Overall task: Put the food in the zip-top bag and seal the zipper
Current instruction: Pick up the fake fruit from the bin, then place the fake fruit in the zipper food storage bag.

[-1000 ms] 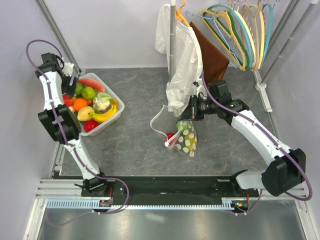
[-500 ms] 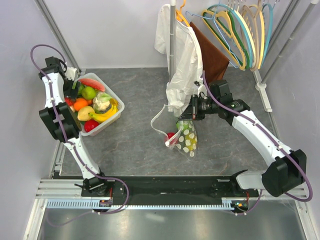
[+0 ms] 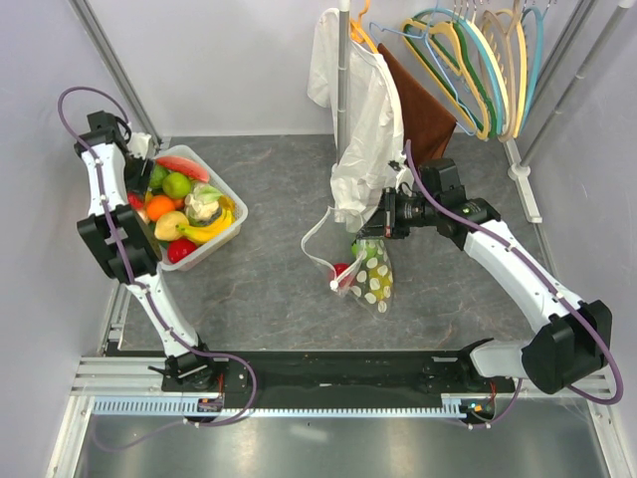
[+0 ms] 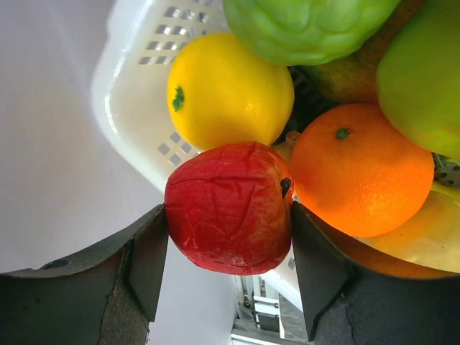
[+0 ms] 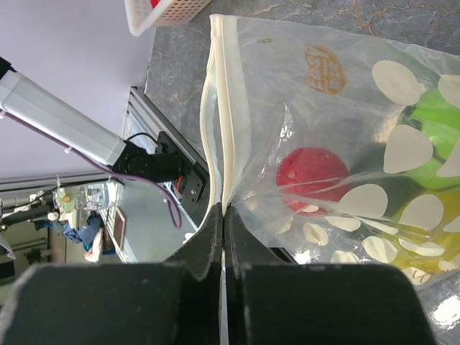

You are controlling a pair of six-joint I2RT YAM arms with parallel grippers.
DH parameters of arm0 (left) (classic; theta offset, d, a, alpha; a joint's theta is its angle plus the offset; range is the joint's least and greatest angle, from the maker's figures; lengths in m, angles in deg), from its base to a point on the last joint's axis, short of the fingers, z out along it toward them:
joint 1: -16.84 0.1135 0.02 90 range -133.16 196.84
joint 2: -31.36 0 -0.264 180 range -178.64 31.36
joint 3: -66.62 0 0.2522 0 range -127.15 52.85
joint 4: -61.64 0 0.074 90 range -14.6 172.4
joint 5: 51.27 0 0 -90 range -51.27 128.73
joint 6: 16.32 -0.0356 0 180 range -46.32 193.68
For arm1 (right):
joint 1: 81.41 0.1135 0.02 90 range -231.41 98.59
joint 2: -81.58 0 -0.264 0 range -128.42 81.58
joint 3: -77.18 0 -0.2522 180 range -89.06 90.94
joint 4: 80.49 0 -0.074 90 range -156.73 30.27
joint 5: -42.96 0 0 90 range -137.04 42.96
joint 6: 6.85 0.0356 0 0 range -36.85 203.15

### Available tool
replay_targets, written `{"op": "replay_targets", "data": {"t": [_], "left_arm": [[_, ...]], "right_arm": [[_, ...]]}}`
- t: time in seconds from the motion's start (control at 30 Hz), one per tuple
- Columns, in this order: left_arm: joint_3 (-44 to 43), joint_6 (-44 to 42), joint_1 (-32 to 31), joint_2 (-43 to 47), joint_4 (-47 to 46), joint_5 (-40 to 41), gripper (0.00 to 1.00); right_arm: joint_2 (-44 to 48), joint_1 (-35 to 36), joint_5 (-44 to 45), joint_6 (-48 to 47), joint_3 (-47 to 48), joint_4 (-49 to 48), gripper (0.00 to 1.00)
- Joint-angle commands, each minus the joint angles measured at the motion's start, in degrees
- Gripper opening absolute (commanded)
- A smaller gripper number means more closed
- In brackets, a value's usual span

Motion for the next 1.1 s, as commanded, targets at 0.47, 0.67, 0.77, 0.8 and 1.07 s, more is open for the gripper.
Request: {"op": "replay_targets", "data": {"t": [0.47,0.67,0.77,0.8,1.07], "left_arm": [[7.25,16.84,-42.47,33.26,2.32,-38.23,0.63],[13.23,26.87,-54.72,32.56,-7.17,-43.46,0.61],[14.73,26.71,-59.11,30.11,-7.52,-44.77,0.62],[15.43,26.53,-60.08,29.58,-7.79,-44.35,0.63],[13.60,25.57,-62.11,22.37,-7.18,-38.71,0.79]], "right_arm": [[2.82,-1.36,-0.66,-0.48,-1.95,-0.65,0.00],[3.00,-2.24,-0.66,0.05,-2.04,-0.65,0.00],[3.34,-2.59,-0.66,0.23,-1.68,-0.65,0.00],[3.43,-2.68,-0.75,0.31,-1.68,-0.56,0.00],[3.87,-3.12,-1.19,0.40,-1.68,-0.56,0.00]]}}
